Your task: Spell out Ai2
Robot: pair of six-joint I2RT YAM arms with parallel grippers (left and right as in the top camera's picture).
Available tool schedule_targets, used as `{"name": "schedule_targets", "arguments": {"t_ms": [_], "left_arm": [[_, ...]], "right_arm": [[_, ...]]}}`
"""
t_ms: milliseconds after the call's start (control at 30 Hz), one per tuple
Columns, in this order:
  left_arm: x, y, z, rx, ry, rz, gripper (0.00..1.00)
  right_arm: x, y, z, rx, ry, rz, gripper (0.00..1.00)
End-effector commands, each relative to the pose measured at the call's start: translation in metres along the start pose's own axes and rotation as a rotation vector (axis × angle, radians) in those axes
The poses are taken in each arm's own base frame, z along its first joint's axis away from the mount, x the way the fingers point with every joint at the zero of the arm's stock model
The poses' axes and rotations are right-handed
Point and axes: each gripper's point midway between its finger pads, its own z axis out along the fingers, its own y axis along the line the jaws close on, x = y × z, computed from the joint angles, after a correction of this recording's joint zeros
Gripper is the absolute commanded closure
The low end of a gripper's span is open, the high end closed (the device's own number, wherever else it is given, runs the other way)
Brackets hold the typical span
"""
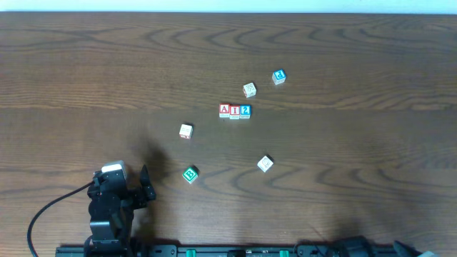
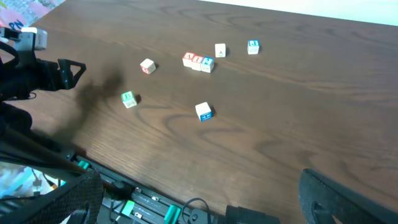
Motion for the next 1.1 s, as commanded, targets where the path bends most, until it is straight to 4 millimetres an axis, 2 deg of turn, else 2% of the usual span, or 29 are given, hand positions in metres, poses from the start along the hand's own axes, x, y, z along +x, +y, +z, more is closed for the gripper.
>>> {"name": "schedule_targets", "arguments": {"t_ms": [0,100,167,233,333,400,467,533,700,867,1067], "left_arm": [[0.002,0.002,0.001,-0.009,-0.003,0.017,0.05],[0.002,0.002,0.001,-0.009,-0.003,0.018,0.05],[0.002,0.002,0.001,-0.009,-0.003,0.018,0.05],[0.002,0.002,0.001,-0.009,-0.003,0.018,0.05],[0.002,0.002,0.001,-0.009,-0.003,0.018,0.05],[0.002,0.002,0.001,-0.009,-0.003,0.018,0.05],[0.002,0.002,0.001,-0.009,-0.003,0.018,0.05],[0.002,0.002,0.001,-0.009,-0.003,0.018,0.05],[0.002,0.002,0.001,-0.009,-0.003,0.018,0.05],[0.002,0.002,0.001,-0.010,-0.003,0.018,0.05],[0.002,0.002,0.001,-0.010,-0.003,0.018,0.04]], "right_arm": [[-0.003,-0.013,-0.002,0.080,-0.026,-0.032,0.01],[-0.036,-0.016,0.007,0.088,-0.139,-0.081,0.01],[-0.042,-0.023,0.033,0.092,-0.131,-0.144,0.01],[-0.034,-0.034,0.081,0.087,-0.074,-0.215,0.01],[-0.028,-0.044,0.152,0.038,-0.093,-0.274,0.01],[-0.022,-0.047,0.182,0.018,-0.119,-0.281,0.01],[-0.013,-0.050,0.199,0.014,-0.140,-0.287,0.01],[0.000,-0.053,0.211,0.018,-0.162,-0.293,0.01],[0.028,-0.057,0.224,0.026,-0.197,-0.301,0.01],[0.052,-0.069,0.235,0.074,-0.196,-0.288,0.01],[0.086,-0.077,0.256,0.071,-0.108,-0.261,0.01]]}}
